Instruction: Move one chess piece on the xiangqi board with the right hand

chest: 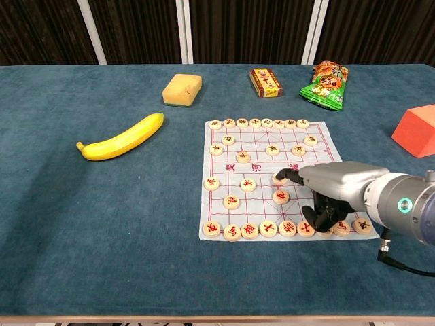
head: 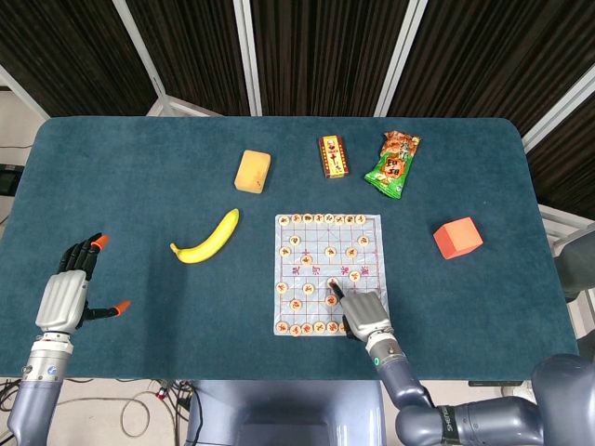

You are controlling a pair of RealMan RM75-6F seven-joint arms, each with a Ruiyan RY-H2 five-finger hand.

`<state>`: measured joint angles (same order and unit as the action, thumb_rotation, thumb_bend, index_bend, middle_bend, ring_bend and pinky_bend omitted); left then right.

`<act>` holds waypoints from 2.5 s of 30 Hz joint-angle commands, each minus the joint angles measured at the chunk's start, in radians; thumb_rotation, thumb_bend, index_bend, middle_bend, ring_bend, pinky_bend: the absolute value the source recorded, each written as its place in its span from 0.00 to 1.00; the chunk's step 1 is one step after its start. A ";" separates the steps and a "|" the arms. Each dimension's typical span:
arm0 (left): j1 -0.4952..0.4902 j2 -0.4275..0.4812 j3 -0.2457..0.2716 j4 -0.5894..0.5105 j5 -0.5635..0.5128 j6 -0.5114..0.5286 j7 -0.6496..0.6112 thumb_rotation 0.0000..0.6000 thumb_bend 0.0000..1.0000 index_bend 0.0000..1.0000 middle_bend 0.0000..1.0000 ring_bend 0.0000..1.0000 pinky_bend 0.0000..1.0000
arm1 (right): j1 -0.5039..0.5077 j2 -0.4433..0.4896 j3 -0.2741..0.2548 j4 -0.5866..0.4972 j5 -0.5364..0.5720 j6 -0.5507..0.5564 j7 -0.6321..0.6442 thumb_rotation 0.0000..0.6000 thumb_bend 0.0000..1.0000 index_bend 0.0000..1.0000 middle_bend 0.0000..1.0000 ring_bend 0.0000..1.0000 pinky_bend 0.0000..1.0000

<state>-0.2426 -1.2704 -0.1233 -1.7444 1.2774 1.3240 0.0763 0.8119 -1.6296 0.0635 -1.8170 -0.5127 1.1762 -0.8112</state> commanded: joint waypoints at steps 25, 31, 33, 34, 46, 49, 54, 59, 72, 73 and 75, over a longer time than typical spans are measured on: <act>0.000 0.001 -0.001 -0.005 -0.008 -0.003 0.000 1.00 0.00 0.00 0.00 0.00 0.00 | 0.009 -0.025 0.031 0.019 0.031 0.019 -0.006 1.00 0.76 0.05 1.00 1.00 0.87; 0.000 0.001 -0.001 -0.006 -0.008 -0.002 0.001 1.00 0.00 0.00 0.00 0.00 0.00 | 0.007 -0.027 0.037 0.015 0.013 0.028 0.000 1.00 0.76 0.04 1.00 1.00 0.87; 0.000 0.001 -0.001 -0.006 -0.008 -0.002 0.001 1.00 0.00 0.00 0.00 0.00 0.00 | 0.005 -0.026 0.036 0.010 -0.002 0.033 0.004 1.00 0.76 0.02 1.00 1.00 0.87; 0.000 0.001 0.000 -0.006 -0.008 -0.002 0.001 1.00 0.00 0.00 0.00 0.00 0.00 | 0.004 -0.025 0.036 0.007 -0.009 0.034 0.007 1.00 0.76 0.01 1.00 1.00 0.87; 0.001 0.002 0.001 -0.004 -0.003 0.001 0.001 1.00 0.00 0.00 0.00 0.00 0.00 | -0.052 0.054 0.010 -0.137 -0.252 0.144 0.062 1.00 0.75 0.00 0.94 0.95 0.76; 0.002 0.003 0.003 -0.003 0.001 0.003 0.003 1.00 0.00 0.00 0.00 0.00 0.00 | -0.089 0.115 -0.011 -0.195 -0.333 0.190 0.088 1.00 0.62 0.00 0.83 0.85 0.75; 0.003 0.004 0.008 -0.001 0.011 0.007 0.009 1.00 0.00 0.00 0.00 0.00 0.00 | -0.173 0.249 -0.062 -0.277 -0.471 0.273 0.152 1.00 0.43 0.00 0.63 0.65 0.63; 0.005 0.005 0.013 0.003 0.022 0.013 0.020 1.00 0.00 0.00 0.00 0.00 0.00 | -0.276 0.401 -0.129 -0.313 -0.619 0.343 0.275 1.00 0.38 0.00 0.34 0.32 0.32; 0.003 0.000 0.030 0.024 0.051 0.021 0.069 1.00 0.00 0.00 0.00 0.00 0.00 | -0.557 0.621 -0.244 -0.091 -0.872 0.528 0.657 1.00 0.29 0.00 0.00 0.00 0.00; 0.003 -0.001 0.030 0.025 0.052 0.022 0.072 1.00 0.00 0.00 0.00 0.00 0.00 | -0.580 0.613 -0.239 -0.049 -0.884 0.552 0.692 1.00 0.29 0.00 0.00 0.00 0.00; 0.003 -0.003 0.031 0.030 0.056 0.024 0.080 1.00 0.00 0.00 0.00 0.00 0.00 | -0.628 0.590 -0.223 0.036 -0.891 0.601 0.763 1.00 0.29 0.00 0.00 0.00 0.00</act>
<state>-0.2395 -1.2726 -0.0932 -1.7157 1.3318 1.3473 0.1543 0.2708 -1.0236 -0.1670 -1.9143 -1.3582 1.6896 -0.1637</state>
